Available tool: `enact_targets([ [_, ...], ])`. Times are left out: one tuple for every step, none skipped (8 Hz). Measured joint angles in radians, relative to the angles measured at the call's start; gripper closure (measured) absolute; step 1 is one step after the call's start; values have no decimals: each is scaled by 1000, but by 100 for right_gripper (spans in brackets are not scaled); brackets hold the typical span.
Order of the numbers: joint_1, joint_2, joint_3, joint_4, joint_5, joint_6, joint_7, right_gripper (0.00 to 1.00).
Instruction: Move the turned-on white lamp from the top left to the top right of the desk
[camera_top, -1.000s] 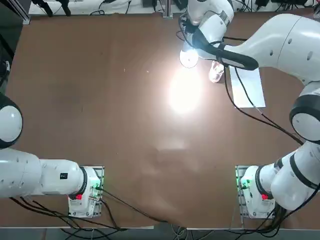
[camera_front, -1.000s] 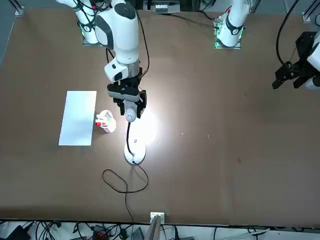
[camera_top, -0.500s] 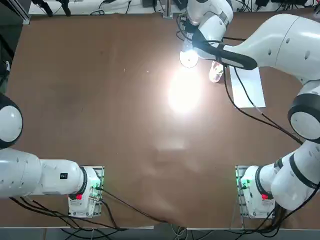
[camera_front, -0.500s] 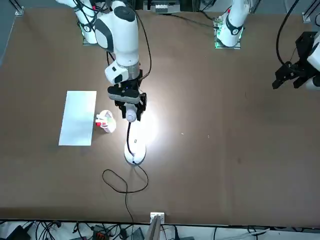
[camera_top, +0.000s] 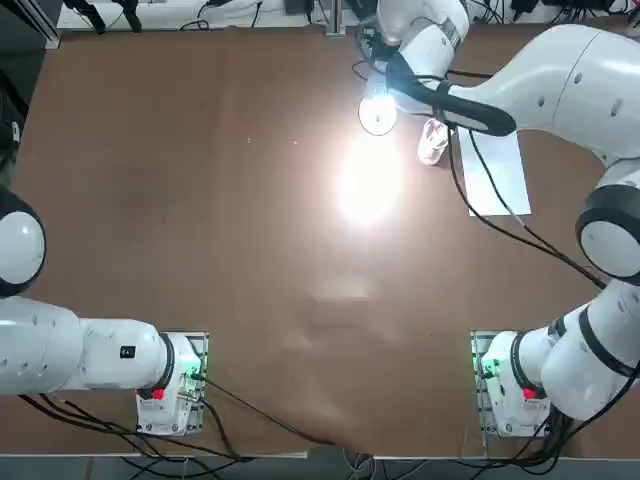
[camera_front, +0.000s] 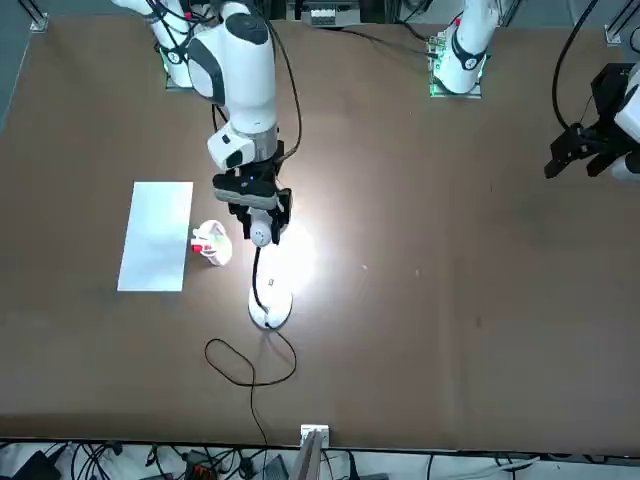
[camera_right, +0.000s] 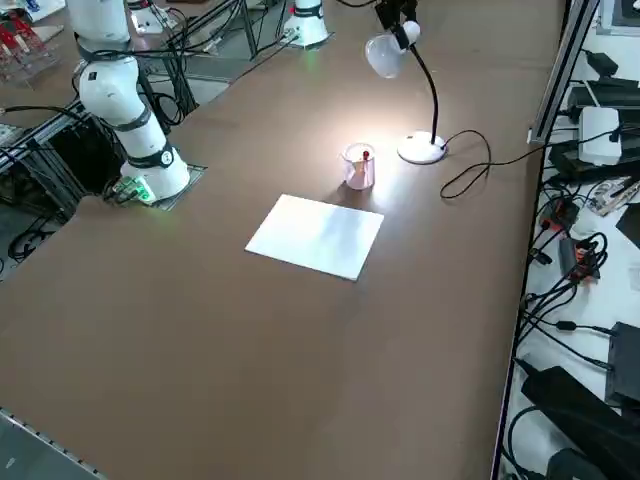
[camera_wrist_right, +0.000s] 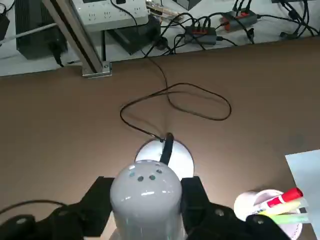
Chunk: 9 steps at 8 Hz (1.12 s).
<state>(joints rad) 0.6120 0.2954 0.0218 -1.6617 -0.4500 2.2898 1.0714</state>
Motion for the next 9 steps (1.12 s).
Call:
enact_targets([
  [-28,-1,-2,31,40,-13,0,26],
  [-55,-2,-3,74,71,-45,-2,26],
  [-80,-5,-5,121,89,-91,-1,26],
  [-116,-9,-6,158,98,-129,0,26],
  [-172,-13,-9,185,100,-148,0,26],
  [-253,-15,-11,202,100,-150,-3,26],
  [-347,-15,-14,209,100,-146,-24,26],
  [-439,-12,-16,209,100,-136,-63,26],
  [-530,-6,-19,209,99,-125,-113,26],
])
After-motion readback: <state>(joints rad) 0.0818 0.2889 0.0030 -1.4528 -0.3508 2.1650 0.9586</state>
